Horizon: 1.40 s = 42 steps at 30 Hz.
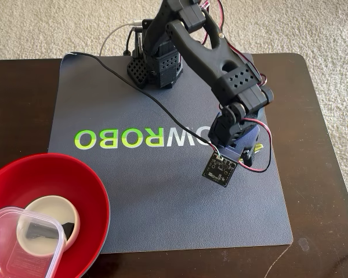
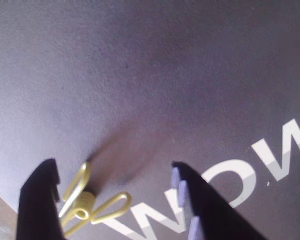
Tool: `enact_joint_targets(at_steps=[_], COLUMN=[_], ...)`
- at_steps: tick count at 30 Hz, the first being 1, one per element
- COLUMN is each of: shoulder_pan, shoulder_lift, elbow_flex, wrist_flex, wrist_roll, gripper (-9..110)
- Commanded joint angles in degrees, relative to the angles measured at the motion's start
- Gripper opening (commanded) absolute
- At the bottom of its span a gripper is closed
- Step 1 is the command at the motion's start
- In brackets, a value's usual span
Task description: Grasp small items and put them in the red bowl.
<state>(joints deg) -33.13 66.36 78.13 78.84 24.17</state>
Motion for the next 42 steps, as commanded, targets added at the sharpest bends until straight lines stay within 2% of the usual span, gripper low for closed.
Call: enact_joint_targets(at_steps=[1,9,23,36,37,40,42], shoulder_pan=[-3.3,-6.2,-5.3,-3.3,-3.6,-6.3,-8.5], shoulder_lift=[0.4,-0.6,-4.7,1.6,3.3,8.1,10.5], elbow_flex=[-2.8,-3.2,-5.9,-5.3,-4.6,-1.8,-0.5], wrist_flex=[-0.7,-1.8,-2.5,-1.9,-1.9,-1.7,-1.7], wrist_roll=[-2.5,-8.3,-10.1,-10.5,-10.6,-8.7,-6.3], gripper=[26,26,0,0,2,19,21])
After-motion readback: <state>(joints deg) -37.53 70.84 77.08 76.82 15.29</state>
